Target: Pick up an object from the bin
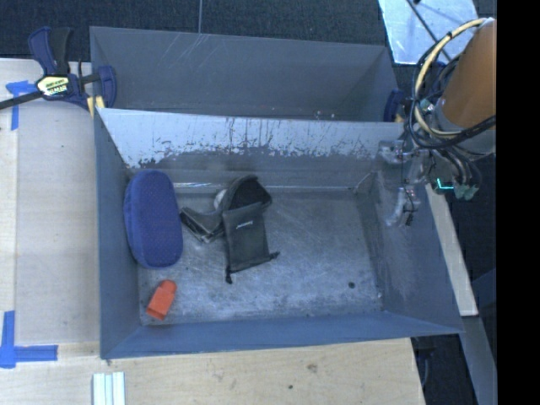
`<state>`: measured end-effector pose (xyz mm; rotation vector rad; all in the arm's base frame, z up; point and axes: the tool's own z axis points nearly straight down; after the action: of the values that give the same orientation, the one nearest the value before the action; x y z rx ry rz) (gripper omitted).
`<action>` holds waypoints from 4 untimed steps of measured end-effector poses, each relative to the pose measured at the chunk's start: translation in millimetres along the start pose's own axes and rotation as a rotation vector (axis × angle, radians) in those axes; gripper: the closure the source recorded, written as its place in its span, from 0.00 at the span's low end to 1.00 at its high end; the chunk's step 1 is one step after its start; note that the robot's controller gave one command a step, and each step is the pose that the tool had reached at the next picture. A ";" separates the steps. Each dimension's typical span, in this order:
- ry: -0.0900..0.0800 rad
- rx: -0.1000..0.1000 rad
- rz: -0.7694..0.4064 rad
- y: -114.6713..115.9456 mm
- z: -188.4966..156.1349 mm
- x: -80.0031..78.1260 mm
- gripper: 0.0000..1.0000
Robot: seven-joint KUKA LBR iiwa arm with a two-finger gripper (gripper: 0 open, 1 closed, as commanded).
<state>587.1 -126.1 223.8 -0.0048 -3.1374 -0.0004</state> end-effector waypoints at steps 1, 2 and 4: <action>-0.002 -0.001 -0.383 71.6 156.2 -37.3 0.00; -0.006 -0.001 -0.617 129.1 122.8 25.1 0.00; -0.004 0.002 -1.370 167.0 154.4 12.9 0.00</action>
Offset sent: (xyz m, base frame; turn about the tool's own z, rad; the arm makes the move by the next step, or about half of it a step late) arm 0.0373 0.0703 -0.1538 -0.3832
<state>574.1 40.9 69.5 1.9846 -2.4360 -0.0012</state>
